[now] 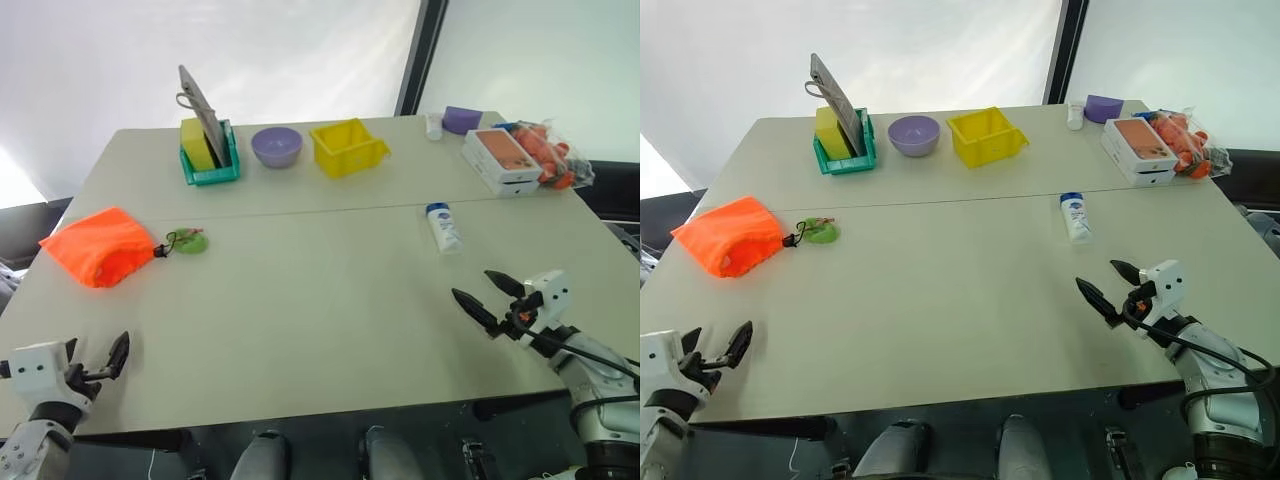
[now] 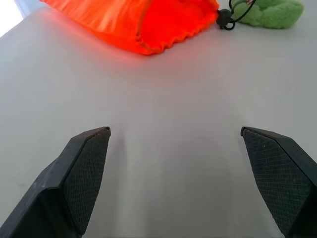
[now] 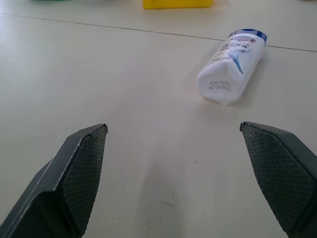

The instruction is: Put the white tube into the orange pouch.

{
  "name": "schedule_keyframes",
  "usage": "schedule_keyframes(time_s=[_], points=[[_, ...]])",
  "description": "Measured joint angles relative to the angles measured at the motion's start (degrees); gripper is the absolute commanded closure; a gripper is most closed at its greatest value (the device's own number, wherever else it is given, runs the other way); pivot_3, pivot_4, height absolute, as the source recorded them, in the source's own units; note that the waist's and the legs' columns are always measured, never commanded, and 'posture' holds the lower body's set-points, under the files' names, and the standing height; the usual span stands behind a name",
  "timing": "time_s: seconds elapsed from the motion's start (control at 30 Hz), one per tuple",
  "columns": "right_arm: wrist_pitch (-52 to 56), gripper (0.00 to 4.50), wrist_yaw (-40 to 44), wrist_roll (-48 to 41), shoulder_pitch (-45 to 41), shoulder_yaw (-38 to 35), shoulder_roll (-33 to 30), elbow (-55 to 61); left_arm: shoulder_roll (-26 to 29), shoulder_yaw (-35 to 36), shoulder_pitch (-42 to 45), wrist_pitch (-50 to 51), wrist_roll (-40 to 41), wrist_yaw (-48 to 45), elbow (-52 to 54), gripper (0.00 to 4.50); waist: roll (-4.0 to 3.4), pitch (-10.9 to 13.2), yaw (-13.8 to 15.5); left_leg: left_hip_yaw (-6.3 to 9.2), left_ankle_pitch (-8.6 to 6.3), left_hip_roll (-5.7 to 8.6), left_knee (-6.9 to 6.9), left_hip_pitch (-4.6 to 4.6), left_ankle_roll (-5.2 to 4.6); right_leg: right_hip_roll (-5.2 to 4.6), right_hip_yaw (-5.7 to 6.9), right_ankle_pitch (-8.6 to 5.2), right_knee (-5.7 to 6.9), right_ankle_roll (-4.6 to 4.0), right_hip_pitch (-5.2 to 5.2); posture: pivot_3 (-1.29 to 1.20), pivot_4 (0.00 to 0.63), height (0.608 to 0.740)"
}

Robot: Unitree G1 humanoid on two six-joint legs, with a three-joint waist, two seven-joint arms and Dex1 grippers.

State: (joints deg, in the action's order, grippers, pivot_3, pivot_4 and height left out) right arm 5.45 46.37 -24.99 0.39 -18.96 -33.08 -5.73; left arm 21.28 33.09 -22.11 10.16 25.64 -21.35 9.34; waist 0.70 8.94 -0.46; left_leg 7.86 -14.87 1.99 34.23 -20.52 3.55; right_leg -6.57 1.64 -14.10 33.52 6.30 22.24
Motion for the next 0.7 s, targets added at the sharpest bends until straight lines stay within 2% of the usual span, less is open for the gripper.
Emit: schedule_keyframes(time_s=[0.23,0.43,0.7], points=[[-0.88,0.05,-0.04,1.22,-0.19,0.46,0.02,-0.36,0.00,-0.10,0.86,-0.53,-0.70,0.34,-0.30,0.00,-0.02,-0.01,0.00,0.00,0.00,-0.01,-0.06,0.01,-0.01,0.02,0.00,0.01,0.04,0.00,-0.04,0.00,0.150,0.740],[-2.38,0.05,0.07,1.73,-0.86,1.51,1.09,-1.12,-0.98,-1.02,2.79,-3.38,-4.98,3.07,-0.30,0.00,-0.01,-0.01,0.03,-0.01,0.00,-0.01,-0.05,0.02,-0.01,0.01,0.00,0.01,0.02,0.00,-0.09,0.00,0.150,0.740],[0.93,0.05,2.51,-0.03,-2.75,7.82,3.24,5.40,1.48,-5.47,8.95,-6.79,-20.53,12.74,-0.73,0.00,-0.04,-0.01,0.02,0.00,0.01,0.00,-0.06,0.03,-0.02,0.02,-0.01,0.03,0.12,0.02,-0.11,0.00,0.150,0.740]])
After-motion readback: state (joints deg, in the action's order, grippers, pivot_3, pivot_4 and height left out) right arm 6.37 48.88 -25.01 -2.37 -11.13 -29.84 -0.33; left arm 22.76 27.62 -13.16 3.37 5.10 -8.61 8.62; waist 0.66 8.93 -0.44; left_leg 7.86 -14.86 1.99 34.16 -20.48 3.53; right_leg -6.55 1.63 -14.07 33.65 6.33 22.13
